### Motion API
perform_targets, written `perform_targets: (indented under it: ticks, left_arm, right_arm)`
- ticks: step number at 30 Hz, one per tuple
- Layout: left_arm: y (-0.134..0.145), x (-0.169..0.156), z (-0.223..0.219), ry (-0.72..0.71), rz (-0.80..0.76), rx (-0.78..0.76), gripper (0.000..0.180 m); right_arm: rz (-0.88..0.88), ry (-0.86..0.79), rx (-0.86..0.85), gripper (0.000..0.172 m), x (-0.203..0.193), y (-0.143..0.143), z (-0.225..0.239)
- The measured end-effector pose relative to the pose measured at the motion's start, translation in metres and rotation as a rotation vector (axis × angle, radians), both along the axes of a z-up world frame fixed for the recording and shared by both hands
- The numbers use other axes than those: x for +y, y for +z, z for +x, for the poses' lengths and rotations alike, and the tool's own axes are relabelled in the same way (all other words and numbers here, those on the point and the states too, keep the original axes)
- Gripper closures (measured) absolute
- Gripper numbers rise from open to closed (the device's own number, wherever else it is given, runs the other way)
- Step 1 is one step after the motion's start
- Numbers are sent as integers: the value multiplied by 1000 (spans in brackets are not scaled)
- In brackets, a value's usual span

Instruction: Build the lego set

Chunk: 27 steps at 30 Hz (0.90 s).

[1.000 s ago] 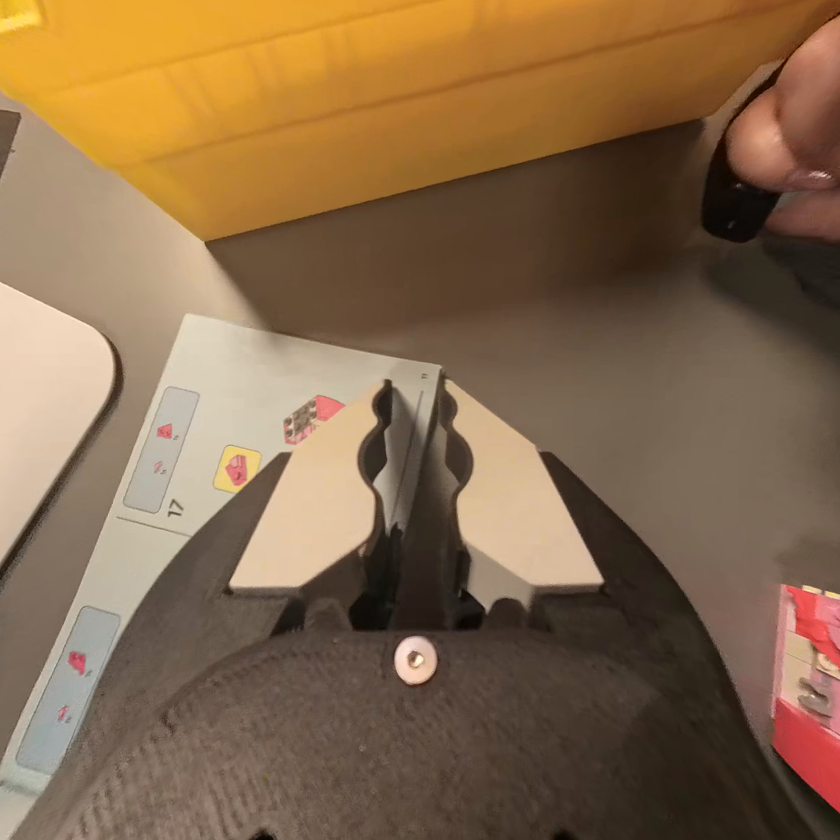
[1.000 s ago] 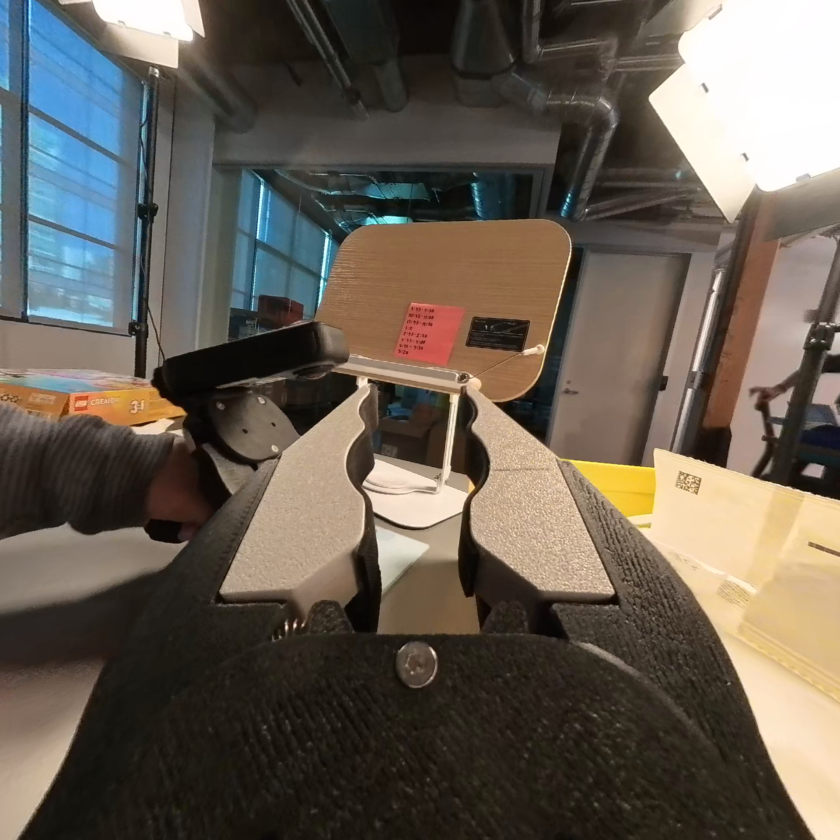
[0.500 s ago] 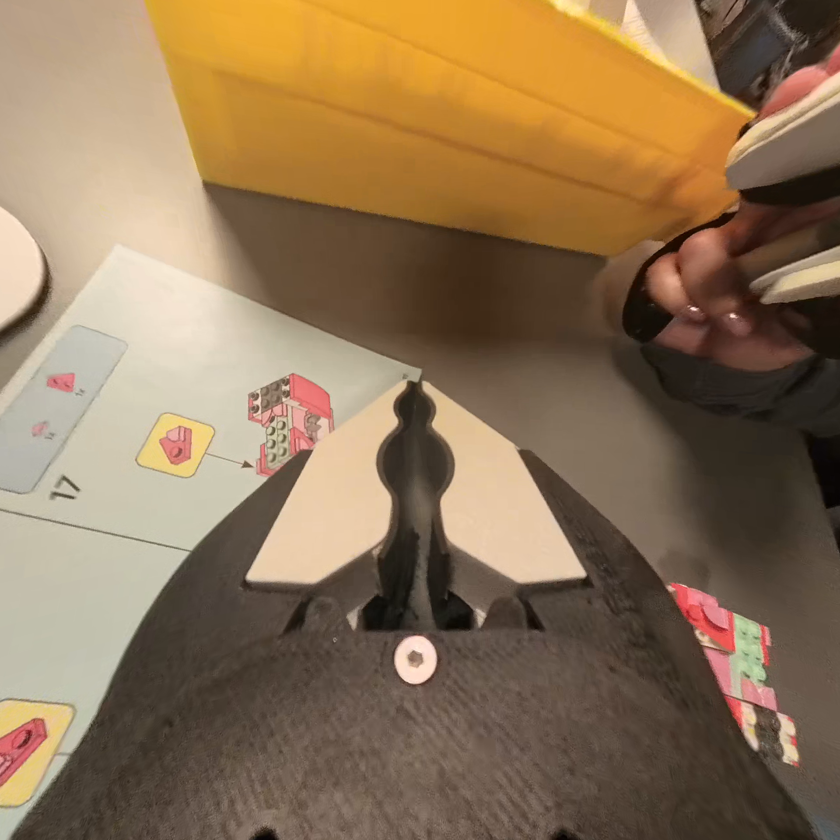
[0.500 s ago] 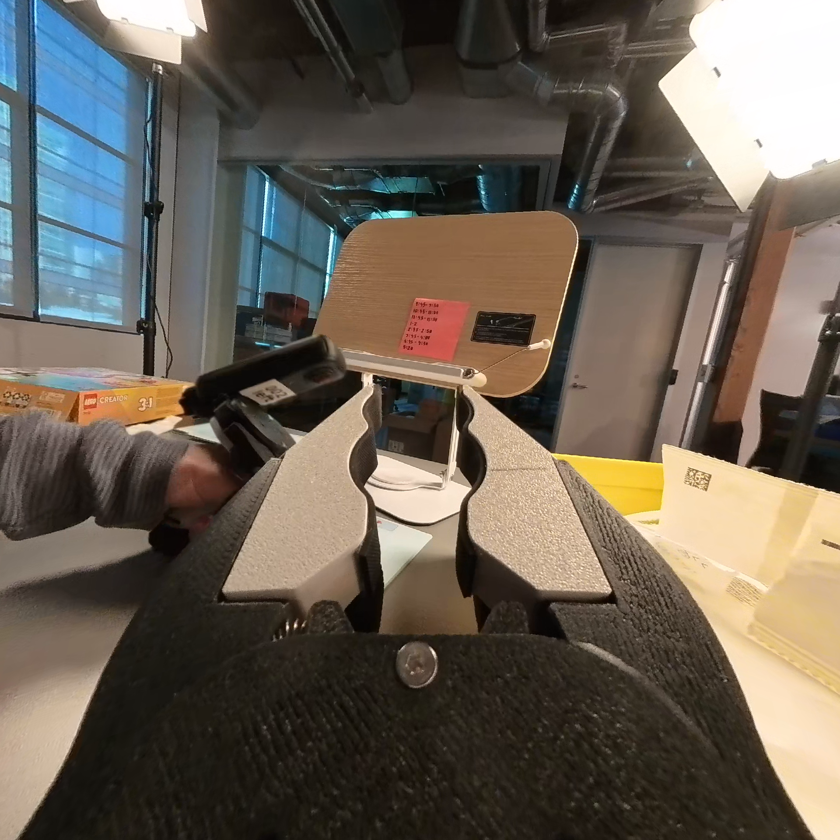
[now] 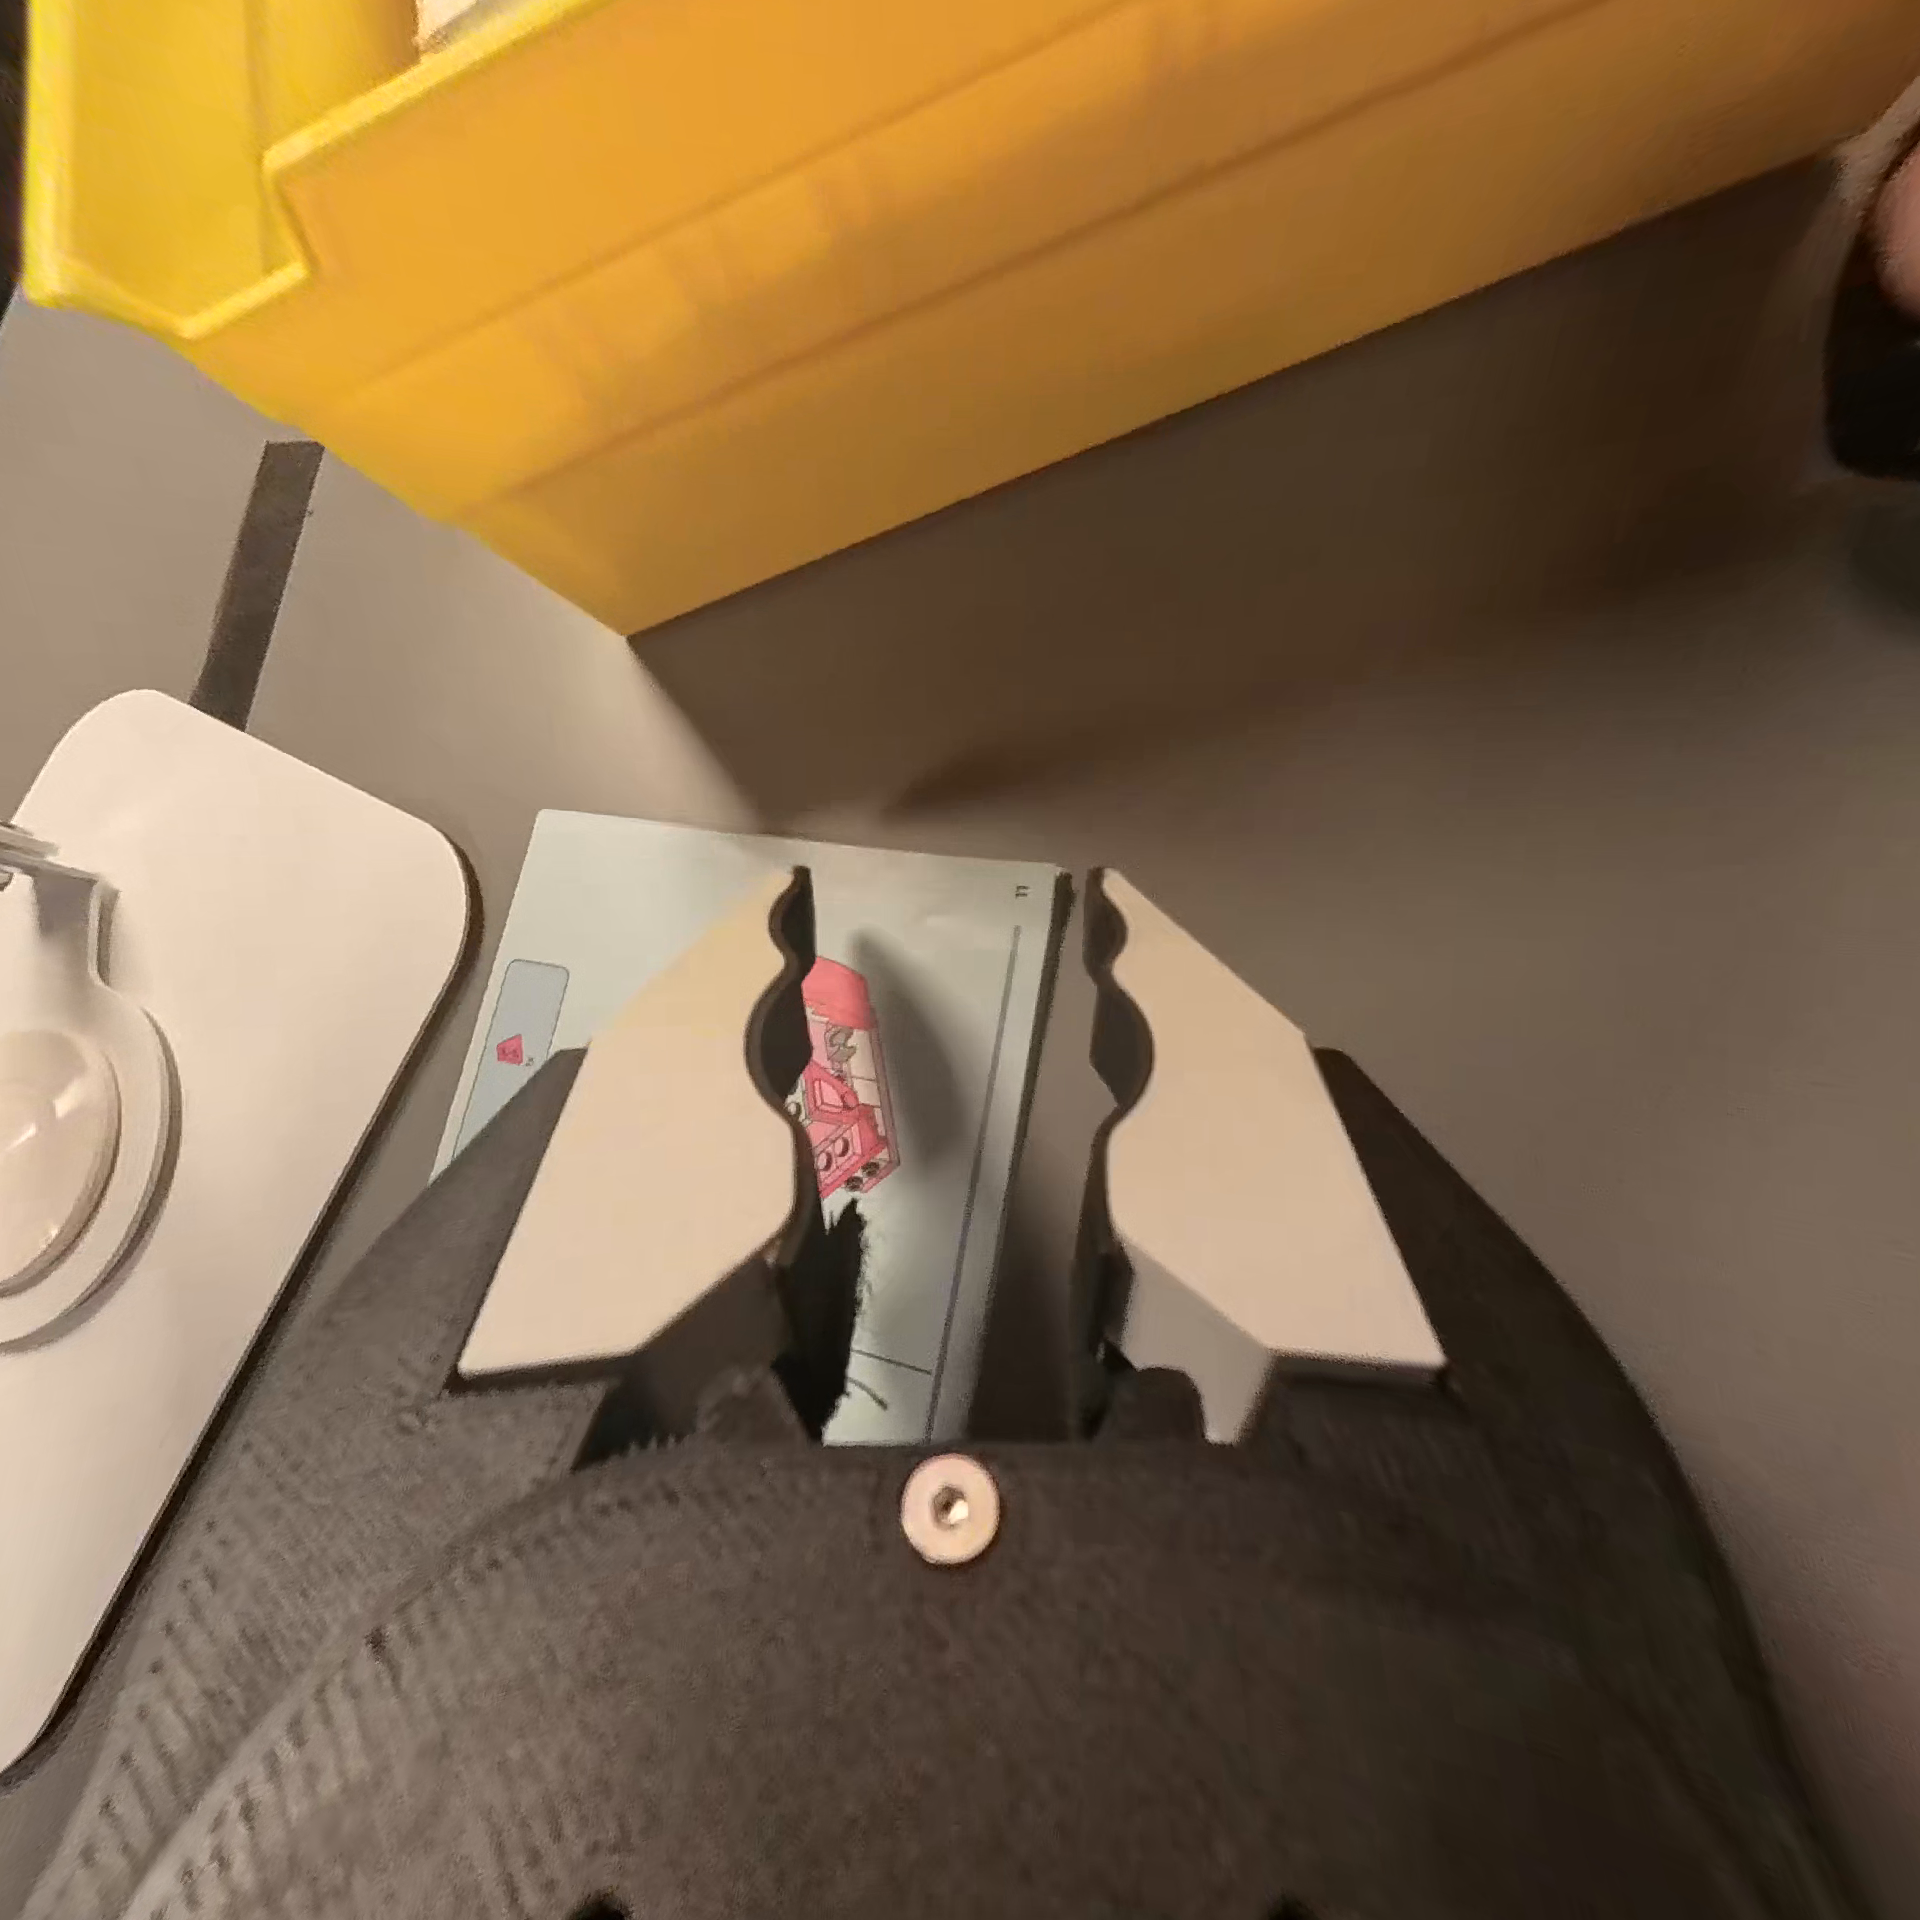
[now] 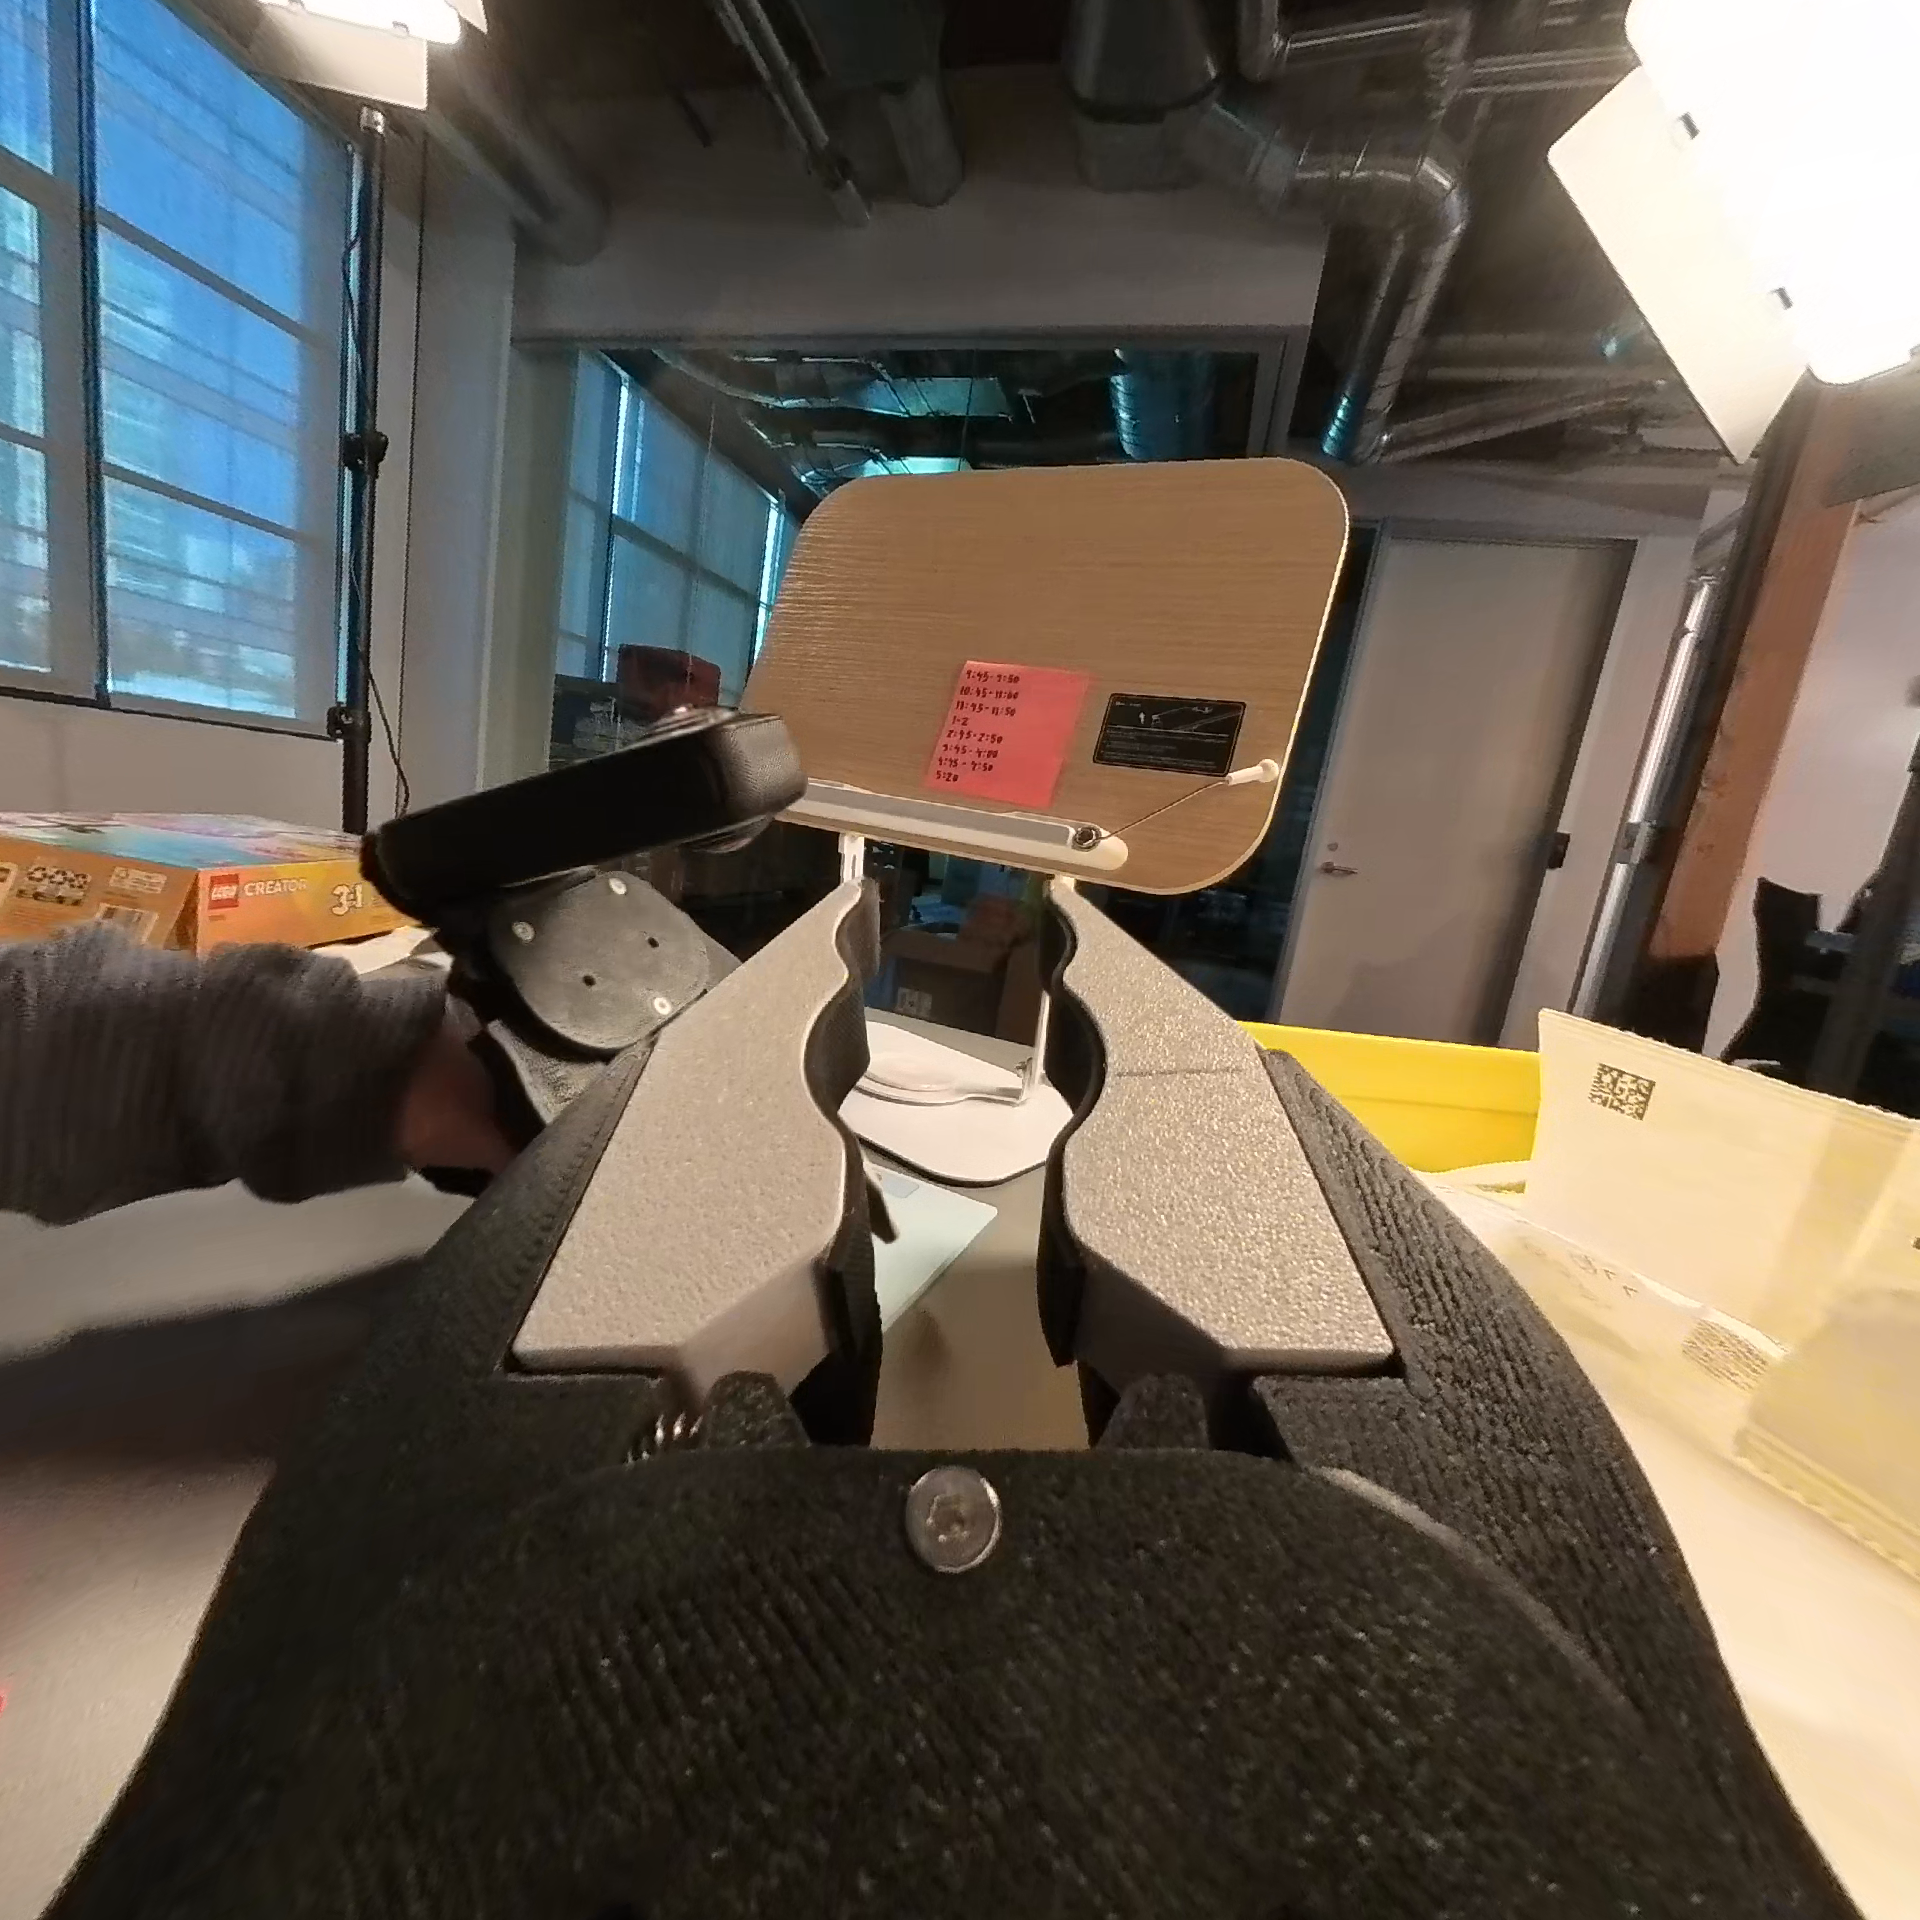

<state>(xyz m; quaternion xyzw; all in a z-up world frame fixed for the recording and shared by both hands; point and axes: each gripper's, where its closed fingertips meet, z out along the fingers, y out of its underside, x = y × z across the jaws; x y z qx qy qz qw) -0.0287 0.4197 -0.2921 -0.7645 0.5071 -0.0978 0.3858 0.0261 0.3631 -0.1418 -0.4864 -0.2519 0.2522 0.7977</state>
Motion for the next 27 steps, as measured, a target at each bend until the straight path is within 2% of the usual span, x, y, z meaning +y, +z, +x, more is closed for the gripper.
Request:
perform_targets:
  ticks: [4, 9, 10, 11, 13, 22, 27]
  left_arm:
    - [2, 1, -4, 5, -17, -15, 146]
    - [4, 1, -8, 36, -80, -69, 160]
    - [5, 1, -8, 44, -95, -87, 166]
    - [7, 2, -8, 55, -102, -111, 180]
    - [12, 5, -11, 85, -98, -154, 180]
    - [18, -5, -12, 124, -272, -383, 180]
    - [6, -7, -8, 123, -326, -368, 180]
  right_arm:
    - [-1, 4, -5, 144, 0, -1, -1]
    - [-7, 8, -8, 145, 0, -2, -2]
    - [-8, 10, -10, 145, 0, -2, -2]
    - [-9, 10, -12, 146, 0, -2, -3]
    - [-12, 12, -15, 146, 0, -3, -3]
    - [-18, 15, -24, 147, 1, -4, -4]
    - [-21, 19, -26, 148, 1, -5, -5]
